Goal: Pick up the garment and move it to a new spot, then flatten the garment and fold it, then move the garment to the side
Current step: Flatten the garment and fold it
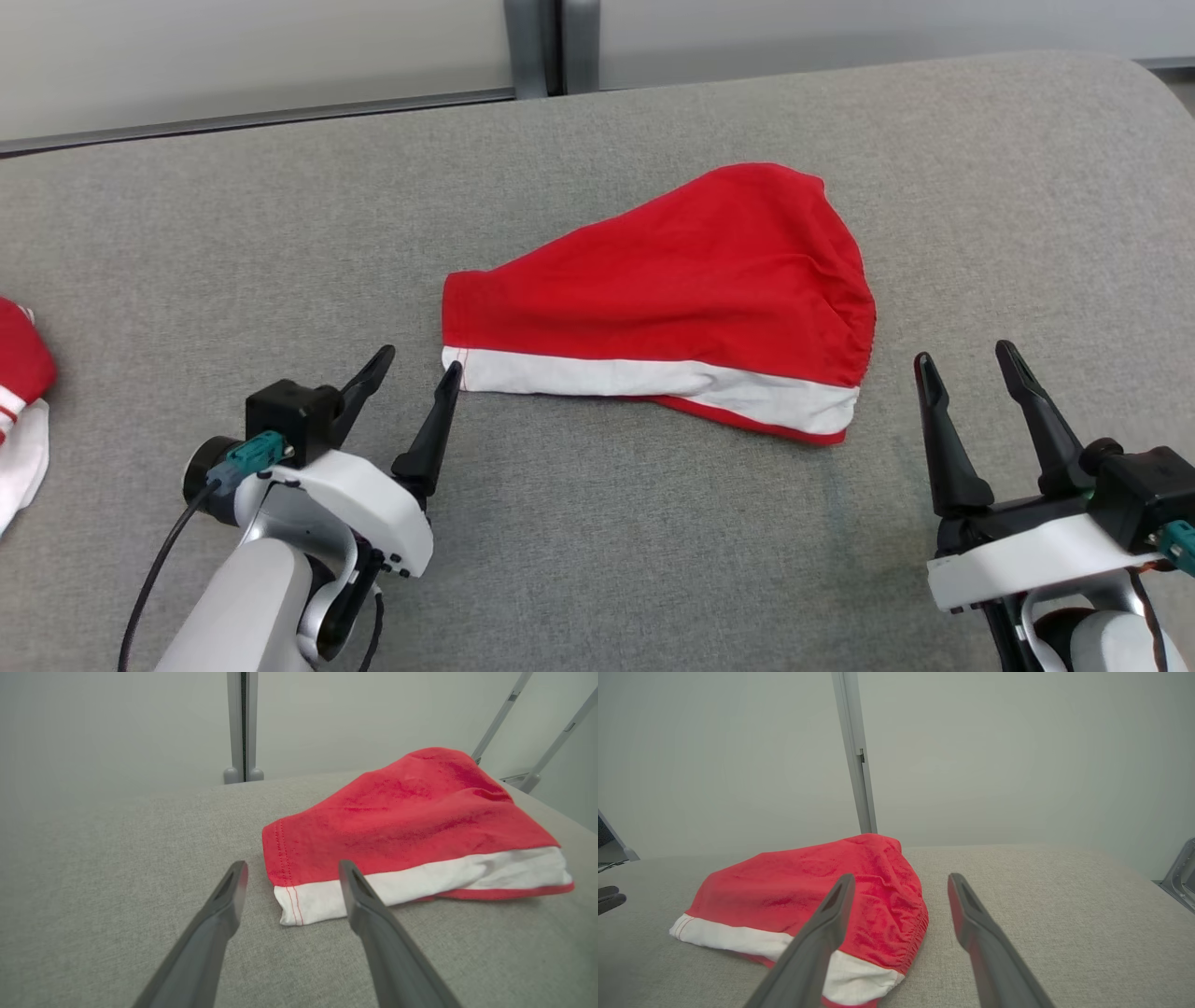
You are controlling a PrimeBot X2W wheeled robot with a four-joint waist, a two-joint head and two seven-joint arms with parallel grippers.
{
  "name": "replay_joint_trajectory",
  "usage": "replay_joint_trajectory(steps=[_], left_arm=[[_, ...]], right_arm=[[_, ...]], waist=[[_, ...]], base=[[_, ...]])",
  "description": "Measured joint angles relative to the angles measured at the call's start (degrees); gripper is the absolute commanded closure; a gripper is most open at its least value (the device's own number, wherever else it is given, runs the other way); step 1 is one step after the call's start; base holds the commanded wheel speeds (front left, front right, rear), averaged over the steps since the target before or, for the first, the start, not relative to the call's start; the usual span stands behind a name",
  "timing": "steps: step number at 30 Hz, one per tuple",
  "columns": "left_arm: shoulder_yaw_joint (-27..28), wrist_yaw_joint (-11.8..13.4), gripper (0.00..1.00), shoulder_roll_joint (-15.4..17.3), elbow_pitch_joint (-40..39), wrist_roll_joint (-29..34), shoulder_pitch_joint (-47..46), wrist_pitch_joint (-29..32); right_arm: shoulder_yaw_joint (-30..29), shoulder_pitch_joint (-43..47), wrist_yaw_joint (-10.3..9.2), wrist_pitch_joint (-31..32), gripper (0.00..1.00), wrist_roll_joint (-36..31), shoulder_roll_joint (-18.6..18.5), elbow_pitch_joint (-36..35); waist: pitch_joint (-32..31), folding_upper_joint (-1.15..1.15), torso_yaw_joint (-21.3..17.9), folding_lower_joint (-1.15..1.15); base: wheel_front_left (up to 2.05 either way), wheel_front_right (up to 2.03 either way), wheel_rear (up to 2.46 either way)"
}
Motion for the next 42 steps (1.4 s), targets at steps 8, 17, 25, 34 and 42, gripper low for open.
replay_joint_trajectory(steps=[8, 17, 25, 34, 42], left_arm=[[-1.66, -1.79, 0.0, -0.96, 14.16, -3.9, -7.22, 4.24], [-3.71, -2.35, 1.0, -0.67, 20.36, -4.92, -11.75, 1.55], [-6.01, -2.7, 1.0, -1.43, 21.14, -5.0, -15.04, -1.02], [-7.8, -2.71, 1.0, -1.57, 21.07, -5.6, -16.3, -4.11], [-6.55, -0.7, 1.0, 0.52, 15.74, -5.33, -13.5, -9.04]], right_arm=[[1.01, -1.24, 0.0, -0.75, 0.0, 0.37, 0.63, 1.19], [-1.13, -1.1, -0.01, -0.04, 0.0, 1.31, 0.24, 7.49], [4.53, -6.38, 0.0, -0.42, 0.0, 3.66, -0.18, 15.5], [7.31, -11.46, 0.0, -0.48, 0.93, 6.1, -1.3, 22.58], [7.34, -11.44, 0.05, -3.89, 1.0, 5.87, -2.87, 19.89]], waist=[[3.2, 0.0, -3.27, 0.0], [5.9, 0.0, -4.39, 0.0], [8.48, 0.0, -1.66, 0.0], [9.85, 0.0, 0.41, 0.0], [8.33, 0.0, 0.73, 0.0]], base=[[0.0, 0.0, 0.0], [0.0, 0.0, 0.0], [0.0, 0.0, 0.0], [0.0, 0.0, 0.0], [0.0, 0.0, 0.0]])
